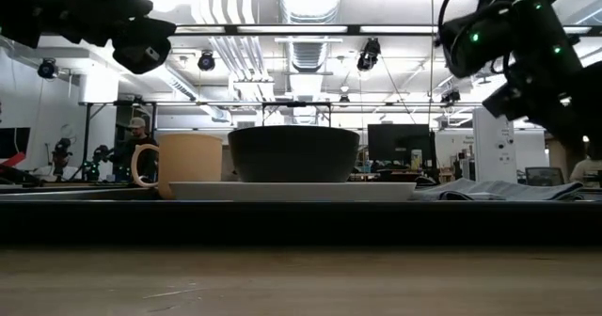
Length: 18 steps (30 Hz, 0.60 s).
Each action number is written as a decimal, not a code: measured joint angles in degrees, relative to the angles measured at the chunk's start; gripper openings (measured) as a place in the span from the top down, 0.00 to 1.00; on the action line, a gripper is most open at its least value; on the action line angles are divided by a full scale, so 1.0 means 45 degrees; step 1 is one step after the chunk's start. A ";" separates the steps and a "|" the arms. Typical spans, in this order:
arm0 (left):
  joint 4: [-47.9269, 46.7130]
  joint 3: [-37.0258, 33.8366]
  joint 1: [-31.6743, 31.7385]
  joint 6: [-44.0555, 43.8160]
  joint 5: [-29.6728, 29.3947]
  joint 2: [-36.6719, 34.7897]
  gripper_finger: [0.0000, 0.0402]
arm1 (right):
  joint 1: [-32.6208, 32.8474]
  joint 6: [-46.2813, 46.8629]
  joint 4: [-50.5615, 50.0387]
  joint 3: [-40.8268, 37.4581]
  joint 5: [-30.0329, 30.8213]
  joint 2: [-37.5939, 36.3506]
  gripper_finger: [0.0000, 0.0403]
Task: Set up tray
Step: Put the blue spoon on top of the gray napkin on the black serving tray
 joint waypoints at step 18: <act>-0.0005 -0.0010 0.0000 -0.0015 0.0004 0.0000 0.67 | 0.1719 -0.2750 0.1601 0.4287 0.0350 0.2332 0.59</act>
